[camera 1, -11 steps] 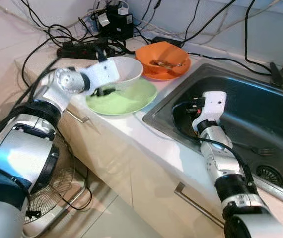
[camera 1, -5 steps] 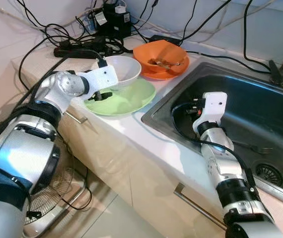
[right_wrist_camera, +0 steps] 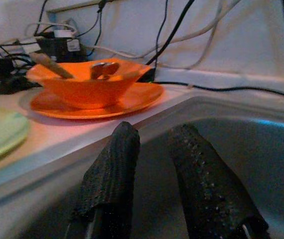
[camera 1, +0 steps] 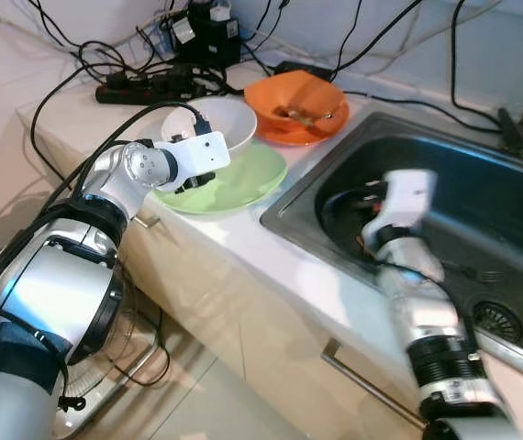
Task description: Kitchen organization
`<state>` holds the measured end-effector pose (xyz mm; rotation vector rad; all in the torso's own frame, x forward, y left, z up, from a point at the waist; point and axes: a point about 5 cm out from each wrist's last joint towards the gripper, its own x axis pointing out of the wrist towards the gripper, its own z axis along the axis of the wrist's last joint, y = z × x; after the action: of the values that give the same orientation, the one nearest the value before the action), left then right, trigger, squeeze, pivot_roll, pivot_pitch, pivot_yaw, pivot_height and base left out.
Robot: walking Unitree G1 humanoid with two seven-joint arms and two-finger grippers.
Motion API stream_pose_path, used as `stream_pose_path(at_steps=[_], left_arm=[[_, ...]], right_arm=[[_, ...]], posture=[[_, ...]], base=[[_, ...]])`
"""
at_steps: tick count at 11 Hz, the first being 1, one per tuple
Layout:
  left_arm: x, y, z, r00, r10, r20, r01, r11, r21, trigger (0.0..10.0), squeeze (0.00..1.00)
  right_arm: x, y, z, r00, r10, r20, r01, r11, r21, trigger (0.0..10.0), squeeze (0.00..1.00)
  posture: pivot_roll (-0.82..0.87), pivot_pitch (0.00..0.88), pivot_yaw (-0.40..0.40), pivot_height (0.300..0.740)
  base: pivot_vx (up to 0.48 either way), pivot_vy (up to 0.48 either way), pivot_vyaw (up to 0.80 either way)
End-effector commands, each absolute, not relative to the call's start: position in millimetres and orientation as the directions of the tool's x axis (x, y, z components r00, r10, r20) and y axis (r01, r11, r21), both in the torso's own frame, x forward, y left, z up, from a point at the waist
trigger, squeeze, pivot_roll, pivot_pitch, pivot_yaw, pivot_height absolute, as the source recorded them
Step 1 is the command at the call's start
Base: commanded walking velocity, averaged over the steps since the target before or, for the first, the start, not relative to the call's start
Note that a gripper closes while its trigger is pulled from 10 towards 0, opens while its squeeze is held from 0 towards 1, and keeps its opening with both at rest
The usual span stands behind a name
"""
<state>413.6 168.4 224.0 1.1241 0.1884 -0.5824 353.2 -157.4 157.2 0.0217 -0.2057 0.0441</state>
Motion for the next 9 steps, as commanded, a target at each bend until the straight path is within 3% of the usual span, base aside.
stream_pose_path(at_steps=[1, 5, 9], left_arm=[[411.4, 171.1, 213.8, 0.825, -0.336, -0.455, 0.552, 0.302, 0.777, 0.0, 0.00], [411.6, 172.4, 214.3, 0.834, -0.327, -0.444, 0.536, 0.293, 0.792, 0.0, 0.00], [416.2, 163.3, 230.4, 0.906, -0.309, -0.290, 0.348, 0.153, 0.925, 0.0, 0.00]], right_arm=[[354.8, -168.6, 157.8, 0.981, 0.002, 0.192, -0.007, 1.000, 0.023, 10.0, 0.00], [357.4, -167.7, 166.6, 0.976, 0.003, 0.218, -0.008, 1.000, 0.021, 10.0, 0.00], [362.2, -166.3, 169.1, 0.975, -0.007, 0.221, 0.002, 1.000, 0.024, 10.0, 0.00]], posture=[[0.11, 0.085, 0.056, 0.740], [0.12, 0.077, 0.055, 0.740], [0.14, 0.049, 0.049, 0.740]], base=[[0.000, 0.000, 0.00], [0.000, 0.000, 0.00], [0.000, 0.000, 0.00]])
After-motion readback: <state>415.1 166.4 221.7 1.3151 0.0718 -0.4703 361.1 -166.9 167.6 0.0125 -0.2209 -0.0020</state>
